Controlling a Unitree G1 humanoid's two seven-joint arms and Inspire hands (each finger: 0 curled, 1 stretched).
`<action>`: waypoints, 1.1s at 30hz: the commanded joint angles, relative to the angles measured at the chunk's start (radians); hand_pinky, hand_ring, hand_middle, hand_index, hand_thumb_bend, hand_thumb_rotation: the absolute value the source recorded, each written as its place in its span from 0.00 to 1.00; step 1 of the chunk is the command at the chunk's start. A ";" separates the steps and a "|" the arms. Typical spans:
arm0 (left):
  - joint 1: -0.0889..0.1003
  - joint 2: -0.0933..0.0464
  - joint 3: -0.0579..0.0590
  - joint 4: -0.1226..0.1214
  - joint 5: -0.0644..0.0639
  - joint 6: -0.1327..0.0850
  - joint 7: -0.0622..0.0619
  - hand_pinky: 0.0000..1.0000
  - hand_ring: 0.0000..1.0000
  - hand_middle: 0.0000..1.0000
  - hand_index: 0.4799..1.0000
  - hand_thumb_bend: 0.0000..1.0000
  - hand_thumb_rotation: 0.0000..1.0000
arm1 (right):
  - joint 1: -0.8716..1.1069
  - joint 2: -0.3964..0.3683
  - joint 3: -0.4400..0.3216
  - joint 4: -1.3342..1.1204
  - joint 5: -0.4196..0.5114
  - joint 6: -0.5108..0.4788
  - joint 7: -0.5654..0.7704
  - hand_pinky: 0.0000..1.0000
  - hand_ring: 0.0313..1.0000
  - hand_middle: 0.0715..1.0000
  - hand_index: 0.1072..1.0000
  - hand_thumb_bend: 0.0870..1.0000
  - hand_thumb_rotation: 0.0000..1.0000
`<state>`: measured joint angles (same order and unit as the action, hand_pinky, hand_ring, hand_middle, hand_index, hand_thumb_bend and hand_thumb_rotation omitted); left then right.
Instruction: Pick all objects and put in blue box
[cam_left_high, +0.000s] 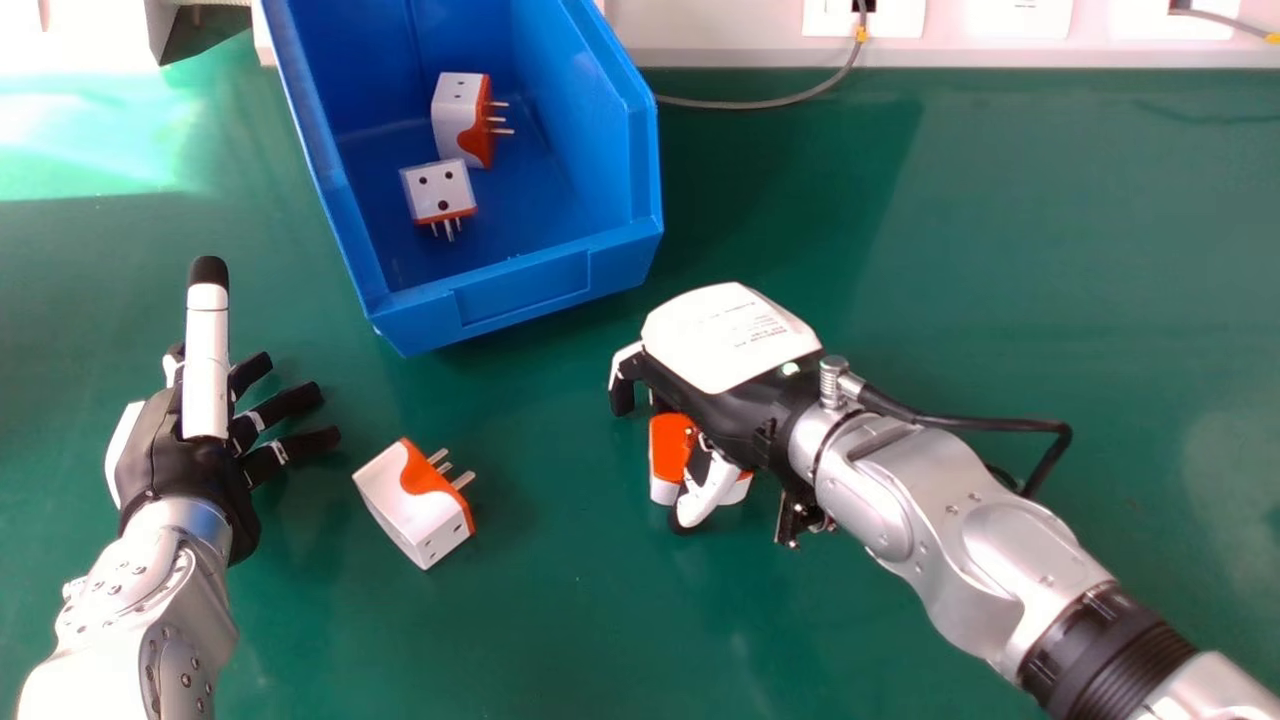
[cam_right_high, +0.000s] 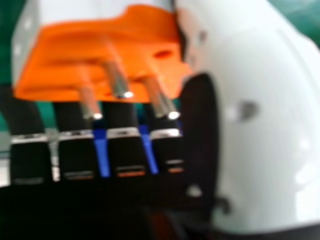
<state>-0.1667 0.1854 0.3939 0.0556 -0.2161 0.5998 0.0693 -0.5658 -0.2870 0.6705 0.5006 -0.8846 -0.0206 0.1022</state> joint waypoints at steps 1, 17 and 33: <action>-0.001 0.007 0.000 0.007 0.001 0.010 0.006 0.67 0.76 0.91 0.99 0.86 0.93 | 0.028 -0.030 -0.004 0.036 -0.005 -0.003 -0.002 0.31 0.41 0.50 0.55 0.49 0.00; -0.002 0.008 -0.004 0.000 0.003 0.019 0.011 0.66 0.76 0.90 0.99 0.87 0.93 | 0.028 -0.028 -0.023 0.056 0.016 -0.064 -0.077 0.26 0.34 0.44 0.52 0.46 0.00; -0.004 0.010 -0.004 0.009 0.003 0.013 0.006 0.67 0.76 0.90 0.99 0.87 0.93 | 0.043 -0.019 -0.050 0.073 0.021 -0.149 -0.240 0.24 0.35 0.45 0.46 0.47 0.00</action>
<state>-0.1693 0.1931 0.3937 0.0578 -0.2152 0.6017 0.0702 -0.5274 -0.2993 0.6374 0.5718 -0.8675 -0.1600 -0.0979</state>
